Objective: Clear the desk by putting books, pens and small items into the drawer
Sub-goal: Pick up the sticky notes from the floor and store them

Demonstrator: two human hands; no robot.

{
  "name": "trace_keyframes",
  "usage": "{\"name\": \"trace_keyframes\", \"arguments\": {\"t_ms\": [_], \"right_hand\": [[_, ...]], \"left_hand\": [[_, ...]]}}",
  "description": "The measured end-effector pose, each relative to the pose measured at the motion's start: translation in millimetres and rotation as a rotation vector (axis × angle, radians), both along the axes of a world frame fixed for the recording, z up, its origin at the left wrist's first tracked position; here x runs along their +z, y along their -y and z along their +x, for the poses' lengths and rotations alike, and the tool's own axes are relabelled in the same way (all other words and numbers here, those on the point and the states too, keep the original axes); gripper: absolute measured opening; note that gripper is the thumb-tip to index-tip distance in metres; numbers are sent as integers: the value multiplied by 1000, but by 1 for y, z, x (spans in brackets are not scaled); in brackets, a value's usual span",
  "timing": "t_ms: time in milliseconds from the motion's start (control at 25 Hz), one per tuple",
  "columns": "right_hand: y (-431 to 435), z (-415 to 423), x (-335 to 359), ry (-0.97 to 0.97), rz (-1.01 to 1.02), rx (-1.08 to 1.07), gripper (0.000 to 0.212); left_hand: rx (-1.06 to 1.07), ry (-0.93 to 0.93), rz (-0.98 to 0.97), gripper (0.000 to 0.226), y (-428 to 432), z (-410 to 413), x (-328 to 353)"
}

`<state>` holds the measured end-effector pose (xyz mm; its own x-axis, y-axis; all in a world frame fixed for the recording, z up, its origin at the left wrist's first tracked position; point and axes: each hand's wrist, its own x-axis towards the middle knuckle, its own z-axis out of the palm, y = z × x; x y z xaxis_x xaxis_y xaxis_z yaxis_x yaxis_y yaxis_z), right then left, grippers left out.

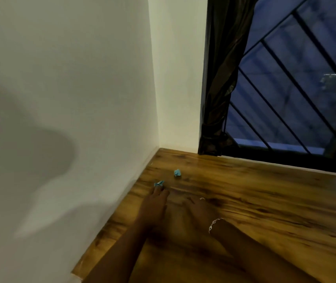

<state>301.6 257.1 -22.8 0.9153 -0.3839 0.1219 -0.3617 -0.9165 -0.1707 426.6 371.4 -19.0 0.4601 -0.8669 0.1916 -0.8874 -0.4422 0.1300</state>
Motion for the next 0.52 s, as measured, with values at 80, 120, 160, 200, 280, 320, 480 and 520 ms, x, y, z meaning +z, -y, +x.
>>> {"name": "trace_keyframes", "arguments": {"t_ms": [80,120,160,200,280,320,480,520], "right_hand": [[20,29,5,-153,3,34,55],[29,42,7,-179,10,27,62],[39,55,8,-167,7,26,66],[48,69,4,-154,-9,36,68],[62,93,0,-165,2,34,67],[67,102,-1,-178,14,33,65],[83,129,0,-231,26,13,58],[85,133,-3,-255,24,26,56]], "left_hand": [[47,-36,50,57,17,30,-3],[65,-62,72,60,25,44,-6],[77,-88,110,62,32,56,-8],[70,-93,147,63,38,65,-10],[17,-106,192,62,49,80,-13],[-2,-144,207,61,52,86,-15],[-74,-114,259,49,62,107,-26],[-76,-67,267,44,63,107,-27]]}}
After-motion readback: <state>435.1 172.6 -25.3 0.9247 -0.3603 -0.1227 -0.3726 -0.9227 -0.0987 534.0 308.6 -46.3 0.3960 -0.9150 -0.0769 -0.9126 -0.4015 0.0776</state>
